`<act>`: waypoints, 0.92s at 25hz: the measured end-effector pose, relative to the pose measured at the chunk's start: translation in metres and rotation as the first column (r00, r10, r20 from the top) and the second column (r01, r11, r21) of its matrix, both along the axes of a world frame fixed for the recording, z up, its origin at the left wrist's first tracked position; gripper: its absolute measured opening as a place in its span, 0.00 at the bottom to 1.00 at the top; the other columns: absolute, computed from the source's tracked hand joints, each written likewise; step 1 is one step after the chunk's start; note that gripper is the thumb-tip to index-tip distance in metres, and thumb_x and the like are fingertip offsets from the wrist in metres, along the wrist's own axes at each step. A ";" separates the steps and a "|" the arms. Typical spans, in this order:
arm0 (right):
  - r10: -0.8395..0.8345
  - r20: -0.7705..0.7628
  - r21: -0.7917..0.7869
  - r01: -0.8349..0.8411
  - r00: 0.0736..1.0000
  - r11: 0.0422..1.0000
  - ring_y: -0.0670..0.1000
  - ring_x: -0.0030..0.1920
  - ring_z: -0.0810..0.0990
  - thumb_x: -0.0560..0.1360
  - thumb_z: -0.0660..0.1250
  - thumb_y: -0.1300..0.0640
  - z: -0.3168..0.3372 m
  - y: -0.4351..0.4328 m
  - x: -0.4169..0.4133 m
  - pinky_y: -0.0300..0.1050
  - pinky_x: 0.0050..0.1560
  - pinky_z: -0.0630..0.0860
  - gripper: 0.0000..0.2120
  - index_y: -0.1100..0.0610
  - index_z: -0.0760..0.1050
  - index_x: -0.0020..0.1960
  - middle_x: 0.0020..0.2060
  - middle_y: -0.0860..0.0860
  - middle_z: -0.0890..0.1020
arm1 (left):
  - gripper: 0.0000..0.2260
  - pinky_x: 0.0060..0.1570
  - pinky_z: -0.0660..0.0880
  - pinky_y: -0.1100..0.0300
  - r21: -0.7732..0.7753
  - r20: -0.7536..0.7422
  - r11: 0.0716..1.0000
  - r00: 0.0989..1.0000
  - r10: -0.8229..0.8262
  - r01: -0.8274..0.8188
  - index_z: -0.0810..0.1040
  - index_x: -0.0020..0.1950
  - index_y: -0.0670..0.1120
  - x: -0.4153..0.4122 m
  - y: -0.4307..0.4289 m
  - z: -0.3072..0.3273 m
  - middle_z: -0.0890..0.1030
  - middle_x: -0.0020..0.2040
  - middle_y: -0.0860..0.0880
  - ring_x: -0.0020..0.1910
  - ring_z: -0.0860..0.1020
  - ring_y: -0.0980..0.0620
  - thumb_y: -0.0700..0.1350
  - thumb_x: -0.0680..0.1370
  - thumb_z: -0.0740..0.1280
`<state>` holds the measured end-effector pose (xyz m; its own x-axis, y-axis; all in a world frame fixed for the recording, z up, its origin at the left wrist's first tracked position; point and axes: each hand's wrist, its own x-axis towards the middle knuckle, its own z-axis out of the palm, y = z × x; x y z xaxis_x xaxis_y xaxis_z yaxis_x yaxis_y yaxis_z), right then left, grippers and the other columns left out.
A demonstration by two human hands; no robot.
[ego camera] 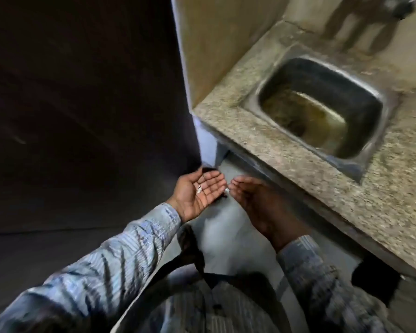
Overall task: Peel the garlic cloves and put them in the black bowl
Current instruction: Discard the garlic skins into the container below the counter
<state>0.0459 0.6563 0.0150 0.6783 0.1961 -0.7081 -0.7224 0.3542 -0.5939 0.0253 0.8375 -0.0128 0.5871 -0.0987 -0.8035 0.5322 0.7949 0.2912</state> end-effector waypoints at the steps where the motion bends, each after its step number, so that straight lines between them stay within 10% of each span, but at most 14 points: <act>1: 0.027 -0.021 -0.003 -0.027 0.999 1.000 0.58 0.49 0.87 0.80 0.63 0.69 -0.018 0.017 0.009 0.45 0.49 0.84 0.09 0.69 0.80 0.56 0.48 0.64 0.85 | 0.23 0.61 0.78 0.47 0.009 -0.023 1.000 1.000 0.004 -0.003 0.84 0.51 0.34 0.007 0.013 -0.016 0.84 0.54 0.35 0.55 0.83 0.40 0.50 0.85 0.57; 5: 0.117 -0.105 -0.081 -0.126 0.987 0.989 0.57 0.47 0.86 0.80 0.63 0.68 -0.127 0.074 0.056 0.46 0.48 0.84 0.11 0.71 0.78 0.60 0.48 0.63 0.85 | 0.24 0.65 0.75 0.48 0.065 -0.148 0.997 0.988 0.050 -0.041 0.82 0.56 0.35 0.047 0.054 -0.140 0.85 0.54 0.37 0.55 0.83 0.42 0.52 0.86 0.54; 9: 0.302 -0.149 -0.169 -0.325 0.942 0.930 0.50 0.40 0.86 0.82 0.58 0.69 -0.291 0.120 0.103 0.41 0.44 0.80 0.14 0.62 0.82 0.45 0.37 0.55 0.86 | 0.33 0.41 0.75 0.56 0.027 -0.177 0.996 0.980 0.086 -0.082 0.82 0.41 0.37 0.083 0.068 -0.316 0.78 0.28 0.39 0.28 0.76 0.44 0.59 0.86 0.51; 11: 0.355 -0.202 -0.235 -0.397 0.913 0.887 0.57 0.47 0.87 0.82 0.59 0.68 -0.386 0.139 0.115 0.45 0.47 0.79 0.14 0.60 0.82 0.46 0.44 0.59 0.87 | 0.39 0.38 0.78 0.56 -0.038 -0.142 0.998 0.989 0.043 -0.049 0.78 0.58 0.27 0.095 0.069 -0.396 0.78 0.43 0.24 0.40 0.78 0.29 0.63 0.85 0.48; 13: 0.408 -0.222 -0.345 -0.463 0.885 0.817 0.65 0.62 0.81 0.81 0.62 0.66 -0.492 0.148 0.122 0.51 0.53 0.78 0.09 0.59 0.81 0.55 0.60 0.64 0.83 | 0.38 0.51 0.82 0.44 -0.063 -0.170 0.994 0.982 0.077 -0.089 0.71 0.74 0.37 0.106 0.068 -0.479 0.78 0.64 0.30 0.58 0.80 0.32 0.67 0.81 0.52; 16: 0.460 -0.239 -0.519 -0.513 0.855 0.684 0.57 0.67 0.77 0.86 0.58 0.53 -0.600 0.148 0.131 0.50 0.64 0.72 0.19 0.59 0.73 0.73 0.66 0.56 0.79 | 0.33 0.65 0.70 0.31 -0.005 -0.314 0.996 0.946 0.078 -0.084 0.76 0.72 0.50 0.112 0.066 -0.568 0.81 0.66 0.40 0.65 0.78 0.34 0.70 0.77 0.60; 18: 0.514 -0.094 -0.621 -0.454 0.853 0.639 0.55 0.68 0.76 0.86 0.56 0.46 -0.629 0.143 0.124 0.48 0.68 0.71 0.21 0.54 0.72 0.74 0.68 0.54 0.78 | 0.32 0.65 0.69 0.31 0.007 -0.321 0.999 0.946 0.046 -0.046 0.78 0.70 0.49 0.114 0.066 -0.578 0.82 0.65 0.42 0.64 0.79 0.35 0.71 0.77 0.59; 23: 0.840 0.195 -0.788 -0.429 0.506 0.441 0.45 0.67 0.77 0.87 0.56 0.52 -0.650 0.136 0.120 0.35 0.70 0.68 0.16 0.53 0.77 0.69 0.66 0.46 0.80 | 0.23 0.42 0.81 0.61 0.162 -0.164 0.961 0.954 0.250 -0.224 0.80 0.48 0.44 0.126 0.047 -0.559 0.84 0.36 0.47 0.36 0.84 0.51 0.57 0.86 0.53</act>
<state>0.1663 0.7928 -0.6353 0.7893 0.4329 -0.4354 -0.0730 -0.6380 -0.7666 0.1510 0.8850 -0.5719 0.4234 0.1472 -0.8939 0.3872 0.8626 0.3255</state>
